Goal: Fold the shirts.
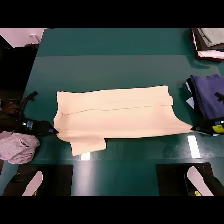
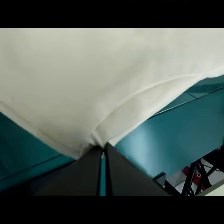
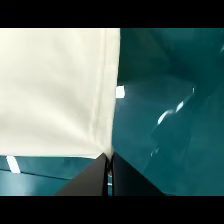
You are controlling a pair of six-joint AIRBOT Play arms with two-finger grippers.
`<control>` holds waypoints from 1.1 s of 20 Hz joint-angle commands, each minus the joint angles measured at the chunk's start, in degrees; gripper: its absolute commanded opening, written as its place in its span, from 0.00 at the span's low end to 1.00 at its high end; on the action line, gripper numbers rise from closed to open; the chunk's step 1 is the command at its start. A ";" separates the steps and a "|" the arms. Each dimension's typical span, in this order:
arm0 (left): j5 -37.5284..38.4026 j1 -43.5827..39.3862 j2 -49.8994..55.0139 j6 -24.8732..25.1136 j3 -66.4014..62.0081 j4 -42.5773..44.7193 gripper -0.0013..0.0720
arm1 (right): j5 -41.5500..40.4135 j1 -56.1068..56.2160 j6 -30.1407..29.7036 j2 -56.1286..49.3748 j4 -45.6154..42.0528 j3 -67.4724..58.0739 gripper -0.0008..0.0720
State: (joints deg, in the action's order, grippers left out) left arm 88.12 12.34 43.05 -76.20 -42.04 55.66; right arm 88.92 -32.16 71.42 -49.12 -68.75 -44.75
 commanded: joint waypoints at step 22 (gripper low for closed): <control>-40.68 0.02 24.09 1.16 -14.51 -2.45 0.05 | -19.19 23.10 9.22 -39.21 4.79 -34.29 0.03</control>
State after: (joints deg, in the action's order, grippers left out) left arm 53.82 12.34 66.17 -74.67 -56.29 53.49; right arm 72.34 -9.19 79.81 -85.97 -66.30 -76.90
